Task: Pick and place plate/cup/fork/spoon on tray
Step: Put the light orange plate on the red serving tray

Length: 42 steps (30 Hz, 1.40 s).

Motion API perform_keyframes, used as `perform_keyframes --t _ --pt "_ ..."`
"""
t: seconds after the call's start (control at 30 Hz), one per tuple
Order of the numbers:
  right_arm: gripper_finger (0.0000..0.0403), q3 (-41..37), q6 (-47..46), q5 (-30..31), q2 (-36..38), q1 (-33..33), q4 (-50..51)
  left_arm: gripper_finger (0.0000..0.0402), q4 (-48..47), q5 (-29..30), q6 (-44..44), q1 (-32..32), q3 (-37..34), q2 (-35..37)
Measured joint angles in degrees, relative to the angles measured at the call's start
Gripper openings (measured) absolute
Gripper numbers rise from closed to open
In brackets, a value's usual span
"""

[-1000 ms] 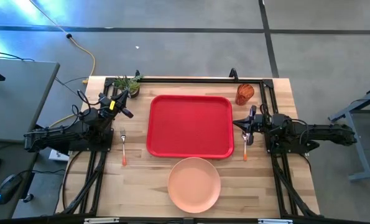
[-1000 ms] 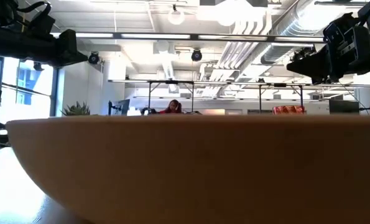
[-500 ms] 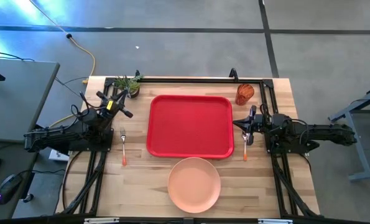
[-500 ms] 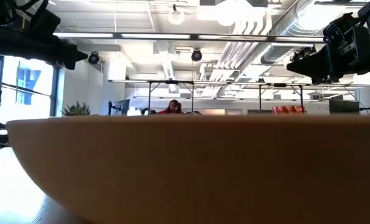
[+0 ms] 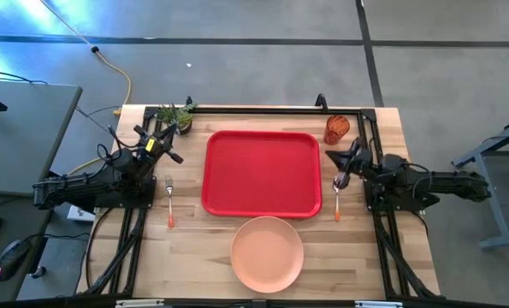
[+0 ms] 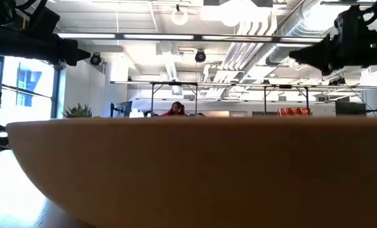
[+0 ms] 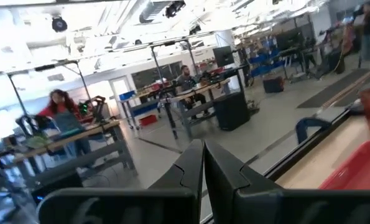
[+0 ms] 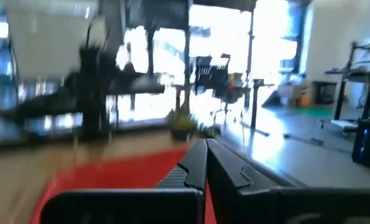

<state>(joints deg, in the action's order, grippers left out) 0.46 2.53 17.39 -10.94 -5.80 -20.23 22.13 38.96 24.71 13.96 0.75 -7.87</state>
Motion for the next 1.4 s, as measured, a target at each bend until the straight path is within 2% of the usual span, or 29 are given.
perform_keyframes --t 0.13,0.27,0.33,0.43,0.6,0.8,0.93,1.07,1.23,1.4 --pt "0.0 0.0 -4.7 5.9 -0.2 -1.0 -5.9 0.0005 0.7 -5.1 -11.5 0.0 0.0 0.0" --pt "0.0 0.0 -6.4 12.6 -0.9 -2.6 -5.4 0.0005 2.6 -7.3 -20.5 0.0 0.0 0.0" --pt "0.0 0.0 -8.2 14.7 -2.0 -3.8 -4.6 0.0005 5.0 -6.7 -21.1 0.0 0.0 0.0" --pt "0.0 0.0 -10.4 14.1 -4.7 -5.9 -4.4 0.0005 5.4 -6.5 -20.6 0.0 0.0 0.0" --pt "0.0 0.0 -14.0 14.6 -10.3 -11.3 -7.2 0.0005 7.6 -4.1 -11.5 0.8 0.0 0.0" --pt "0.0 0.0 -16.1 13.3 -18.5 -17.7 -10.1 0.0005 8.8 -3.7 -6.3 3.8 0.0 0.0" --pt "0.0 0.0 -17.5 8.3 -23.8 -19.0 -11.2 0.0005 9.0 -3.7 -3.8 7.2 0.0 0.0" --pt "0.0 0.0 -16.6 3.9 -28.5 -18.9 -17.2 0.0005 8.2 -4.8 -6.5 10.1 0.0 -0.7" --pt "0.0 1.3 -17.0 -1.4 -33.7 -18.9 -22.3 0.0005 7.7 -12.0 -5.2 13.1 0.0 -3.8" --pt "0.0 5.3 -18.6 -5.6 -38.5 -18.9 -22.8 0.0005 8.0 -20.6 -10.3 14.7 0.0 -8.3"
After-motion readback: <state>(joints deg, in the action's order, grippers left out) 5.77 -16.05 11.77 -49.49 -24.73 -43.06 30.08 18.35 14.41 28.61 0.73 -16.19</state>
